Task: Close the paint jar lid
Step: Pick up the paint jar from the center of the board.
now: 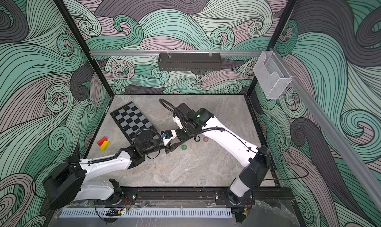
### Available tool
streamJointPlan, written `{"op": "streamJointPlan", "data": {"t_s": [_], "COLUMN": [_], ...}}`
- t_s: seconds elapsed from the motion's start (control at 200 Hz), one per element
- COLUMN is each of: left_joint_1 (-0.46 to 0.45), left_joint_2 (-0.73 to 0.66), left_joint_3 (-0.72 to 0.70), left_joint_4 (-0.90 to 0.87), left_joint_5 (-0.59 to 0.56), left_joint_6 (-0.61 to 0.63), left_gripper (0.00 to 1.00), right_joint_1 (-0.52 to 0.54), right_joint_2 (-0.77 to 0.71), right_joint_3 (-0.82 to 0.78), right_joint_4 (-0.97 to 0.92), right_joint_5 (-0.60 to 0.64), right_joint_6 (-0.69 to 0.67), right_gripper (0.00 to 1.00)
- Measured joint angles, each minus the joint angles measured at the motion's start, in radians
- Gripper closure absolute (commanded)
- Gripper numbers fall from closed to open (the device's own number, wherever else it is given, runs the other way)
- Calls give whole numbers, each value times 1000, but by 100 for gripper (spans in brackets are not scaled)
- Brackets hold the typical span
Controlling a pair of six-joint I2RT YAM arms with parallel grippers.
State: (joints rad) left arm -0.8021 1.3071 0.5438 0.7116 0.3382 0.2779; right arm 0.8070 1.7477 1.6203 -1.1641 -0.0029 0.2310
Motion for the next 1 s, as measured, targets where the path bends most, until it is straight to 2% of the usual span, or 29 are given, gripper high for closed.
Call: {"op": "streamJointPlan", "data": {"t_s": [0.18,0.735,1.001], "left_joint_1": [-4,-6,-6], "left_joint_2": [0,20,24], "left_joint_3": [0,19,22], "left_joint_4": [-1,1,29], "left_joint_5": [3,10,-11], "left_joint_6": [-1,-3,-23], "left_gripper": [53,52,44], "right_joint_1": [0,-5,-5], "right_joint_2": [0,0,-3], "right_joint_3": [2,6,8], "right_joint_4": [0,-8,-8], "right_joint_5": [0,6,16], "right_joint_6": [1,16,18], "right_gripper": [67,67,68]}}
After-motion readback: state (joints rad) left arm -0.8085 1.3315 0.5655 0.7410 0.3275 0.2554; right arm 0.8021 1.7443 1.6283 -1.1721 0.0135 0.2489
